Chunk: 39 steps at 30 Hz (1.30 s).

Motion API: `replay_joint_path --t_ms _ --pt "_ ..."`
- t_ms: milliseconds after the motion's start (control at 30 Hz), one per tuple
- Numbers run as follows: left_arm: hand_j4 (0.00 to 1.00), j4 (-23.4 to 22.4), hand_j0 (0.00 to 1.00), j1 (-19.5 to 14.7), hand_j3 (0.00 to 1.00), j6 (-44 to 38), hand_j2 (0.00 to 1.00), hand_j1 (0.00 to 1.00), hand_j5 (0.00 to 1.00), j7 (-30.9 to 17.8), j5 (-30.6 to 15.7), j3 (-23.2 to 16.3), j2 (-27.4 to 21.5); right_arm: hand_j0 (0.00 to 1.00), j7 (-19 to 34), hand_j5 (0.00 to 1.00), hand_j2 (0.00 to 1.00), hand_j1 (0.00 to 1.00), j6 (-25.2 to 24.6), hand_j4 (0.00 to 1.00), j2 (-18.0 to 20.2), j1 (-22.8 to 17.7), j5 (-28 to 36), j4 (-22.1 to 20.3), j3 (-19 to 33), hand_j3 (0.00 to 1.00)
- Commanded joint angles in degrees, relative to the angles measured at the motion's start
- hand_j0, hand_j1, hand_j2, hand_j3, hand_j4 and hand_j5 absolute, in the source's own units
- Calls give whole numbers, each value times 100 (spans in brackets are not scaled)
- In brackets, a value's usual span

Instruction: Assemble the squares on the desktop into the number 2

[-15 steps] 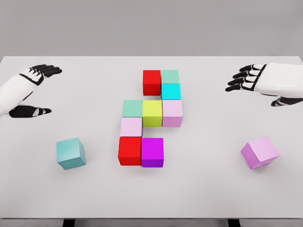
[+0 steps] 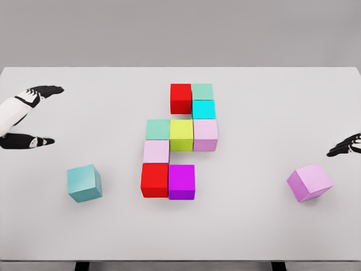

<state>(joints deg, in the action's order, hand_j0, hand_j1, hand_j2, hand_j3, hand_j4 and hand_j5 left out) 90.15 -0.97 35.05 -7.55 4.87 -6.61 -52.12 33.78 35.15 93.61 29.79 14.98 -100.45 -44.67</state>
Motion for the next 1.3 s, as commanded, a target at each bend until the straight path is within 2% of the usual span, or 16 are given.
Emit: replay_joint_path --t_ms 0,33,133,200,233,267,333,367,467,533,633,733,833,933,1133,1267 --pt "99 29 99 0 99 -5 99 99 99 -1 -1118 -498 -930 100 122 100 100 100 -15 100 157 0 401 -1 -341 100" --pt "99 38 99 -17 99 -5 99 99 99 -1 -1453 -762 -1151 100 122 100 100 100 -15 100 140 0 418 -1 -350 100" --pt "99 179 99 9 99 -5 99 99 99 -10 -2236 -894 -1468 100 122 100 100 100 -15 100 26 62 1024 -1 -306 100" --pt "99 389 99 -8 99 -5 99 99 99 -10 -2824 -1246 -1950 100 122 100 100 100 -999 100 -299 194 1209 -1 -148 100" --pt "100 679 100 -8 100 -5 100 100 100 -10 -3194 -1509 -2390 100 122 100 100 100 -1738 100 -703 273 1209 -1 45 100" --pt "100 828 100 -8 100 -5 100 100 100 -18 -3299 -1580 -2539 100 122 100 100 100 -1905 100 -870 308 1200 -9 98 100" --pt "100 996 100 0 100 -5 100 100 100 -18 -3352 -1580 -2584 100 122 100 100 100 -1099 100 -889 317 1192 -9 81 100" --pt "99 1014 99 0 99 -5 99 99 99 -18 -3370 -1650 -2584 100 122 100 100 100 -904 100 -836 308 1192 -9 55 100" --pt "100 1075 100 0 100 -5 100 100 100 -159 -3528 -2063 -2602 100 122 100 100 100 -1528 100 -853 282 1166 -9 37 100" --pt "100 1084 100 9 100 -5 100 100 100 -475 -3537 -2125 -2584 100 122 100 100 100 -1555 100 -845 255 1148 -18 2 100" --pt "100 1084 100 27 100 -516 100 100 100 -888 -3678 -2195 -2558 100 122 100 100 100 -1555 100 -897 247 1069 -18 -7 100" --pt "100 1084 100 27 100 -1009 100 100 100 -1293 -3687 -2195 -2505 100 122 100 100 100 -1563 100 -1082 255 682 -9 2 100" --pt "100 1067 100 9 100 -1229 100 100 100 -1284 -3634 -2125 -2277 100 122 100 100 100 -1563 100 -1284 247 331 -9 -7 100" --pt "100 1067 100 0 100 -1220 100 100 100 -1284 -3599 -2116 -2119 100 122 100 100 100 -1555 100 -1302 176 111 -9 -16 100" --pt "100 1067 100 18 100 -1448 100 100 100 -1223 -3572 -2116 -1934 100 122 100 100 100 -1511 100 -1310 141 84 -9 -288 100" --pt "100 1067 100 18 100 -1650 100 100 100 -1214 -3590 -2125 -1811 100 122 100 100 100 -1519 100 -1512 141 -39 -9 -393 100"
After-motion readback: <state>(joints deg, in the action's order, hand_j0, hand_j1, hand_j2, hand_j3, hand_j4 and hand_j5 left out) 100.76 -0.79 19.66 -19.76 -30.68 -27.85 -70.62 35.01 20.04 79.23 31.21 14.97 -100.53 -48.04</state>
